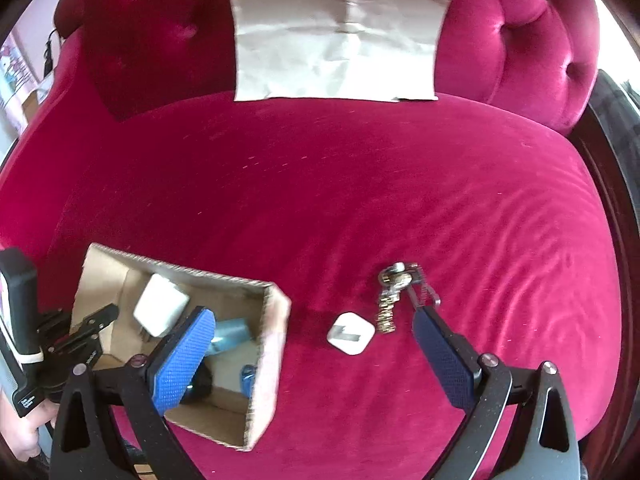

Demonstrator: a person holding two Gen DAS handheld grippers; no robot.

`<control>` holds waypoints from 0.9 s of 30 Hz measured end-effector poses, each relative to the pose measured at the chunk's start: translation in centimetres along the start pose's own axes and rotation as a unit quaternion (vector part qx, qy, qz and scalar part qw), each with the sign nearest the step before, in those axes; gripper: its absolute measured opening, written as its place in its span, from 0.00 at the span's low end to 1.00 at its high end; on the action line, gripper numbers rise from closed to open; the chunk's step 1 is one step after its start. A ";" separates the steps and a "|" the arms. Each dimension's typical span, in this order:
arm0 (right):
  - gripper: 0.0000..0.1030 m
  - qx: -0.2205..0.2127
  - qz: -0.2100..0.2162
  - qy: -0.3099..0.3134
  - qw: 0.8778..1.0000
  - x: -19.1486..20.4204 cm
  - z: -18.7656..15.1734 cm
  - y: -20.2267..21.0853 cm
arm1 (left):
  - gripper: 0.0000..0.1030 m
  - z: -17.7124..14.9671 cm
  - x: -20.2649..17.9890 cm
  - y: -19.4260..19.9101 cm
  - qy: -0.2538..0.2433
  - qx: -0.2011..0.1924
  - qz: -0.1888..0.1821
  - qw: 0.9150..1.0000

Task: Organize rigid objects
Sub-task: 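Move the right gripper to the metal keychain and grasp it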

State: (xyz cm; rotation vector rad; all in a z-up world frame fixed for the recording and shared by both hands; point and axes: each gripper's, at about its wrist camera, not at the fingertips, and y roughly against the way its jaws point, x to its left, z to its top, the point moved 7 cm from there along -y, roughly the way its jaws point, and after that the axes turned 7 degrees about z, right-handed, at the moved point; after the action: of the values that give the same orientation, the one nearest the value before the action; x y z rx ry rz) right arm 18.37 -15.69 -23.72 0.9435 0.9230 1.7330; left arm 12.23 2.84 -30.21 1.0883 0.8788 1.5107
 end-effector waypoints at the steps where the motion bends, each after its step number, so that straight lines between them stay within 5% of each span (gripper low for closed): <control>1: 0.98 -0.002 -0.003 -0.002 1.000 -0.5 0.1 0.1 | 0.04 0.0 0.0 0.0 0.000 0.000 0.000 1.000; 27: 0.98 0.017 -0.034 -0.035 0.999 -7.5 -1.1 -2.5 | 0.04 0.0 0.3 0.0 0.002 0.000 0.000 1.000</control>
State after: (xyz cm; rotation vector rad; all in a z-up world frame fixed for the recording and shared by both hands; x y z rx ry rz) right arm 20.41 -22.16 -27.86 0.9775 0.9313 1.6225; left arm 12.17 3.08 -30.16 1.0850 0.8820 1.5142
